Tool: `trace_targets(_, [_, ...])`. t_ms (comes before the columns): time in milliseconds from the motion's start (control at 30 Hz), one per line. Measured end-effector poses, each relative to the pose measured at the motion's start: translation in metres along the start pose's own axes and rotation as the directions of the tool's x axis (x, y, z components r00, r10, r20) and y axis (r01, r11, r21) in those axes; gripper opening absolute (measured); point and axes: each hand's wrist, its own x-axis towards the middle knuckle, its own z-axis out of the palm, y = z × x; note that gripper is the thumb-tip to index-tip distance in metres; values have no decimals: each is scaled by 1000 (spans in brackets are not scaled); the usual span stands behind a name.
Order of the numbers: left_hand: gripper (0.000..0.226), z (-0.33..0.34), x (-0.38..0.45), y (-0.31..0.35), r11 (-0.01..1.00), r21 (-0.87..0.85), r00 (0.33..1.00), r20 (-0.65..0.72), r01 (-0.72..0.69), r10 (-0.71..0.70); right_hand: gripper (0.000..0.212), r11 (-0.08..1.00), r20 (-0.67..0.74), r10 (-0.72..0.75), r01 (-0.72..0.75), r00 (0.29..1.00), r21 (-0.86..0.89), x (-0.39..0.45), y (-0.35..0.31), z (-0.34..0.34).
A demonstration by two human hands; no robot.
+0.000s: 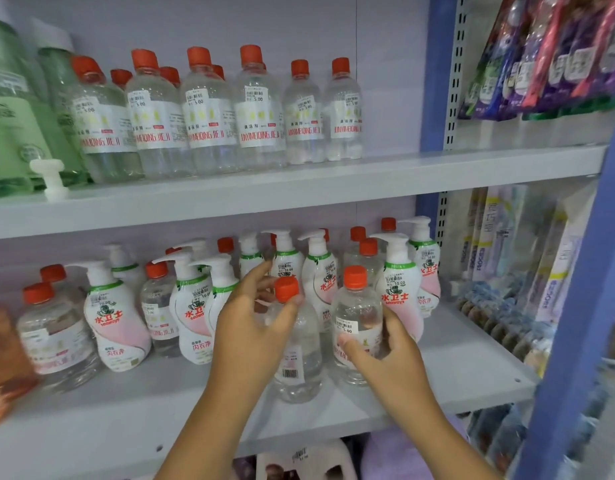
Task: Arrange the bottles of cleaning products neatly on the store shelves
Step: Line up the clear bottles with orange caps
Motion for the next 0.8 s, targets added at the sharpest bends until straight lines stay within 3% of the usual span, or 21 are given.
trace_targets(67, [73, -1, -17, -12, 995, -50, 995, 44, 91, -89, 62, 1000, 44, 7, -8, 999, 9, 1, -2, -2])
trace_targets(233, [83, 5, -49, -44, 965, -50, 910, 347, 258, -225, 78, 998, 138, 47, -39, 989, -57, 0, 3, -9])
trace_targets(533, [71, 0, -75, -19, 972, 3, 952, 202, 236, -231, 76, 991, 150, 107, -92, 983, -101, -18, -18, -21])
trace_targets(633, [82, -20, -87, 22, 993, -2, 981, 153, 118, -117, 78, 997, 146, 39, -30, 988, -64, -36, -56, -38])
trace_targets(800, [80, -66, -77, 127, 995, -5, 994, 54, -99, 99, 77, 984, 186, -171, 178, 968, -18, -47, -168, -75])
